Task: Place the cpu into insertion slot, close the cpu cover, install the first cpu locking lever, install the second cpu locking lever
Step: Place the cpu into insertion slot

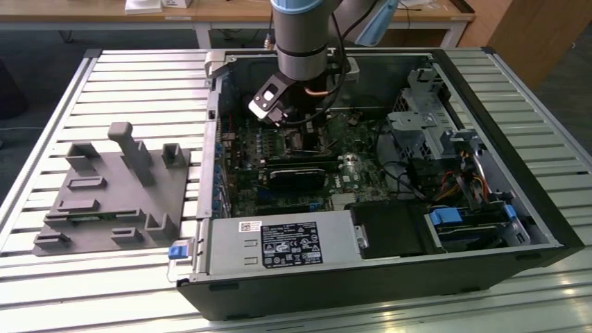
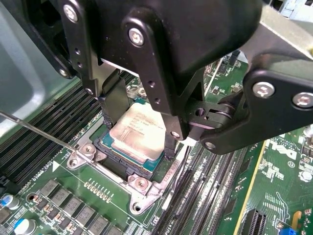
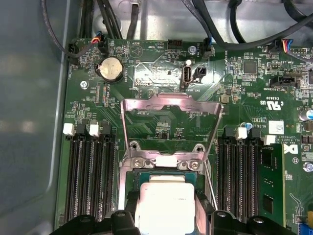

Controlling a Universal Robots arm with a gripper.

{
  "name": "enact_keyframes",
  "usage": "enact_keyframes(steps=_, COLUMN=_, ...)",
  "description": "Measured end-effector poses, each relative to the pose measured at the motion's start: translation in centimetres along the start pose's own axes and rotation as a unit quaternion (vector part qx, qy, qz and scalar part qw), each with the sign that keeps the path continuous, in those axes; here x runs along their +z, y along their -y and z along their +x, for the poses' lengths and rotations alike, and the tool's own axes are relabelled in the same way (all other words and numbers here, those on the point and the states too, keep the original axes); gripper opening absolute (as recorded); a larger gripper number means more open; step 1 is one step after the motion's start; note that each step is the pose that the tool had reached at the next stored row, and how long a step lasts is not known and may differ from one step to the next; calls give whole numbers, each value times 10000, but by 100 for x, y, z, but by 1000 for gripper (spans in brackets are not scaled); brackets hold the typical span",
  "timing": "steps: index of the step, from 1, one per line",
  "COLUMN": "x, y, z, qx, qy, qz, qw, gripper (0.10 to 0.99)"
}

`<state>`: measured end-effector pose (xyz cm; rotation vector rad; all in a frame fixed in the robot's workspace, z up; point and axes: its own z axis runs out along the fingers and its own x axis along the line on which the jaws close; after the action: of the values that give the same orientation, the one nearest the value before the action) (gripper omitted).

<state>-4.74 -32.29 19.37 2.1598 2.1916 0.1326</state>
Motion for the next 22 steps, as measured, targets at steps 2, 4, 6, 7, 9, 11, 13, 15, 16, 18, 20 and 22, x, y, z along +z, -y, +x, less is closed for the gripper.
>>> enact_keyframes(steps=2, x=0, y=4, z=0, qx=7, qy=2, qz=1, qw=10000, gripper=537)
enact_keyframes(steps=4, x=0, y=7, z=-1, qx=15, qy=3, qz=1, qw=10000, gripper=537)
enact_keyframes(steps=6, x=5, y=8, z=-1, qx=24, qy=4, qz=1, qw=10000, gripper=537)
enact_keyframes(steps=7, x=9, y=8, z=-1, qx=30, qy=5, qz=1, qw=10000, gripper=537)
enact_keyframes(steps=9, x=14, y=9, z=-1, qx=37, qy=7, qz=2, qw=10000, gripper=537)
enact_keyframes(steps=11, x=15, y=9, z=-1, qx=38, qy=7, qz=1, qw=10000, gripper=537)
enact_keyframes(steps=13, x=16, y=9, z=-1, qx=39, qy=6, qz=1, qw=10000, gripper=537)
enact_keyframes(steps=15, x=16, y=9, z=-1, qx=39, qy=5, qz=0, qw=10000, gripper=537)
enact_keyframes(steps=16, x=16, y=9, z=-1, qx=39, qy=5, qz=0, qw=10000, gripper=537)
enact_keyframes(steps=18, x=21, y=8, z=2, qx=40, qy=-3, qz=-5, qw=10000, gripper=549)
enact_keyframes(steps=20, x=19, y=9, z=1, qx=40, qy=2, qz=-2, qw=10000, gripper=549)
enact_keyframes(steps=22, x=16, y=9, z=-1, qx=40, qy=5, qz=0, qw=10000, gripper=612)
